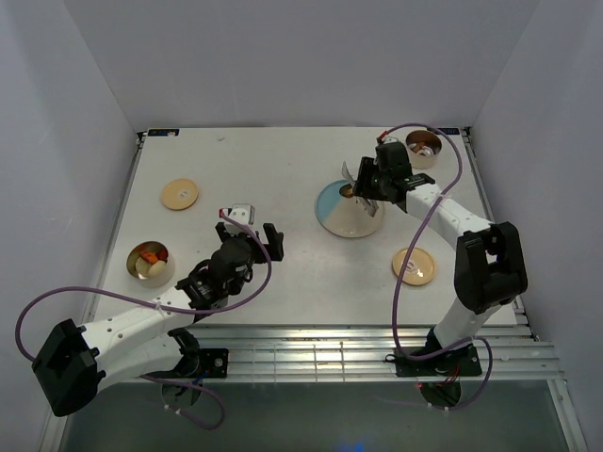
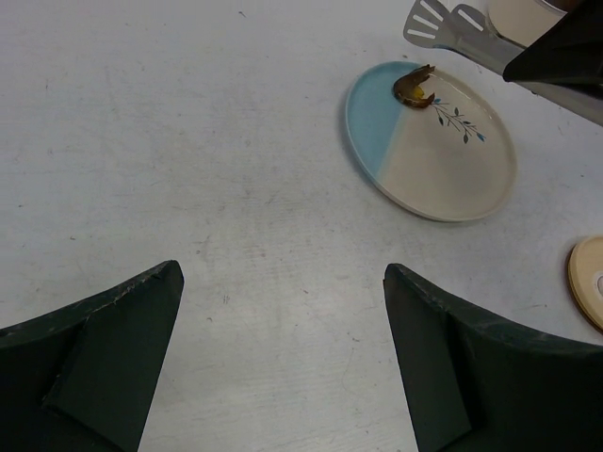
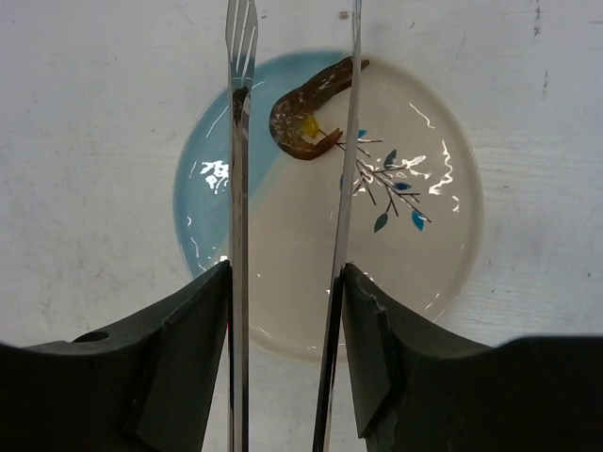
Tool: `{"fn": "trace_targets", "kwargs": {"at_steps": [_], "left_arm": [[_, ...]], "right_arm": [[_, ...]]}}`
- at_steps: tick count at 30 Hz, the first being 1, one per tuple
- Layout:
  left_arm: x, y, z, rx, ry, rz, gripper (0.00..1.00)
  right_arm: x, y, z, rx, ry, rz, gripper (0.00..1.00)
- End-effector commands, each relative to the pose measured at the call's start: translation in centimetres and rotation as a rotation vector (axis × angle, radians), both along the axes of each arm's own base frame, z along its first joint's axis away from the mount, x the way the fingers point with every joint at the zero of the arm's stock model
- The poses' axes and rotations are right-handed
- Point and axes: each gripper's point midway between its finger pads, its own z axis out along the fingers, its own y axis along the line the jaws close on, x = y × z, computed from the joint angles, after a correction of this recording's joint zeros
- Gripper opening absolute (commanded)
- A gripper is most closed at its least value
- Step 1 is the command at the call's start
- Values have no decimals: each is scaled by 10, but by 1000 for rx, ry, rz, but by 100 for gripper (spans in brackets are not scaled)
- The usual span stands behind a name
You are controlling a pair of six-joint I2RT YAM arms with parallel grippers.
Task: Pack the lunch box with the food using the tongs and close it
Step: Pick up the fake food from the plate.
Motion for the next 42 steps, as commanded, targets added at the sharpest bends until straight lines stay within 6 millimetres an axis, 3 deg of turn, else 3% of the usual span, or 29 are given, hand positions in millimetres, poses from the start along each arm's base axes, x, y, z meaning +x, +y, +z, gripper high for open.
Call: {"fn": "trace_targets", "kwargs": {"at_steps": [1, 8, 19, 30, 42], "left_arm": [[-1, 2, 4, -22, -13, 10, 98], [-2, 3, 6, -26, -19, 12, 98], [-4, 2, 10, -44, -27, 0, 98], [-4, 4, 11, -43, -33, 4, 98], [-5, 4, 14, -48, -38, 3, 98]], "right_arm": [[3, 8, 5, -17, -36, -97, 55], [-9, 17, 0, -53, 5, -221, 54], [-20, 38, -16, -22, 65, -281, 52], [-29, 38, -26, -13, 97, -279, 51], [-42, 28, -10, -11, 72, -265, 48]]}}
